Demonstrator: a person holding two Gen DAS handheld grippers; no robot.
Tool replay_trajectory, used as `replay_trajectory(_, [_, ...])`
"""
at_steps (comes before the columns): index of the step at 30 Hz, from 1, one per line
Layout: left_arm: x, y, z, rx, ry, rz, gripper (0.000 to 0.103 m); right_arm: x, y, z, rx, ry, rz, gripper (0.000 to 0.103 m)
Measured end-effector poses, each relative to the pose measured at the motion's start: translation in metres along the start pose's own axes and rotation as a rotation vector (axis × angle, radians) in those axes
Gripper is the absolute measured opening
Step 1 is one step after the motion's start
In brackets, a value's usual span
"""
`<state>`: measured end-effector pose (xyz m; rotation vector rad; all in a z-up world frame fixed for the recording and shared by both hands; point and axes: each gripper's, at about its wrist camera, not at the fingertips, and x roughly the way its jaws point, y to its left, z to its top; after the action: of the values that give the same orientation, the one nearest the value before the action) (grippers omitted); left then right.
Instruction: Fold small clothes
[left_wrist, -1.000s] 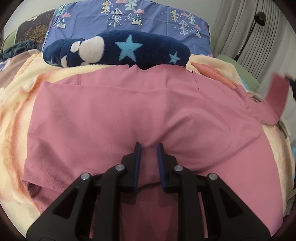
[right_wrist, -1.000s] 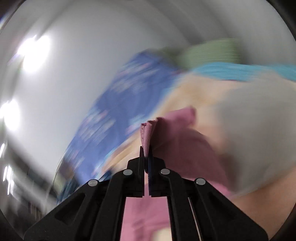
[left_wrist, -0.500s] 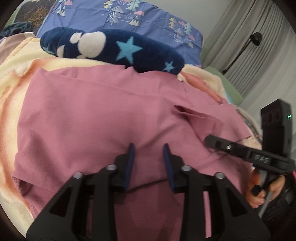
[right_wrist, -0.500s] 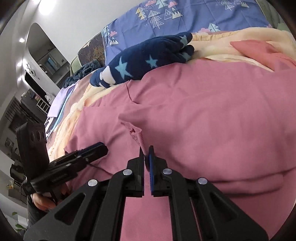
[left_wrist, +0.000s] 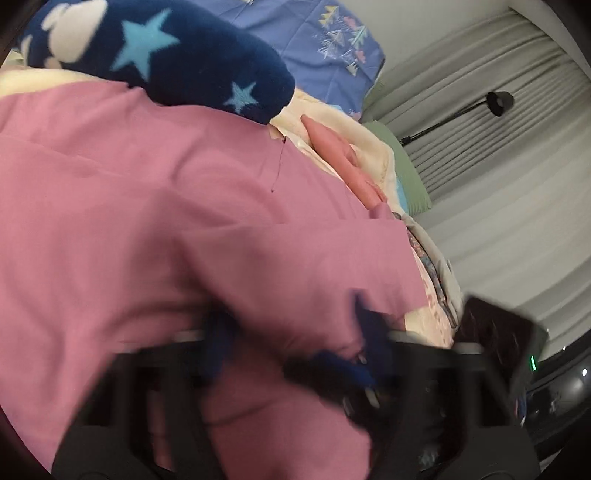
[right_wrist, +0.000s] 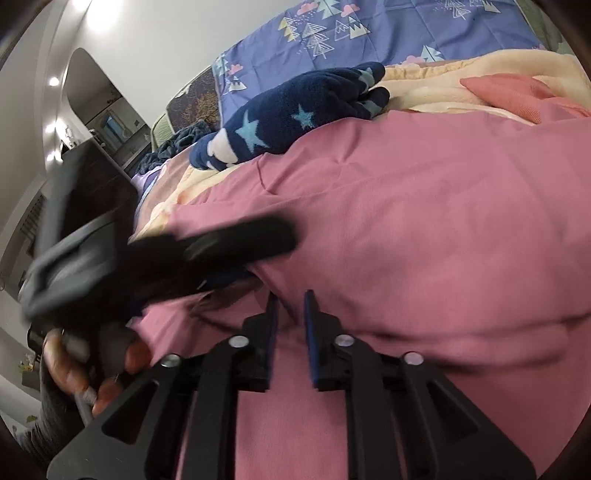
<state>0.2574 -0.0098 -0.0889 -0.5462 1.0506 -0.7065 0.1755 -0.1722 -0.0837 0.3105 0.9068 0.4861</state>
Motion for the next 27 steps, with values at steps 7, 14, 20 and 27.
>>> replay_trajectory(7, [-0.037, -0.044, 0.017, 0.15, -0.111, 0.072, 0.001, -0.05, -0.068, -0.013, 0.263, -0.131, -0.105, 0.011])
replay_trajectory(14, [-0.124, -0.069, 0.029, 0.3, -0.297, 0.195, 0.002, -0.045, -0.066, -0.015, 0.25, -0.123, -0.165, 0.004])
replay_trajectory(20, [-0.179, -0.004, 0.02, 0.198, -0.336, 0.341, 0.002, -0.044, -0.066, -0.017, 0.238, -0.119, -0.176, 0.005])
replay_trajectory(27, [-0.162, 0.093, 0.007, 0.005, -0.25, 0.442, 0.029, -0.044, -0.066, -0.018, 0.227, -0.12, -0.187, 0.006])
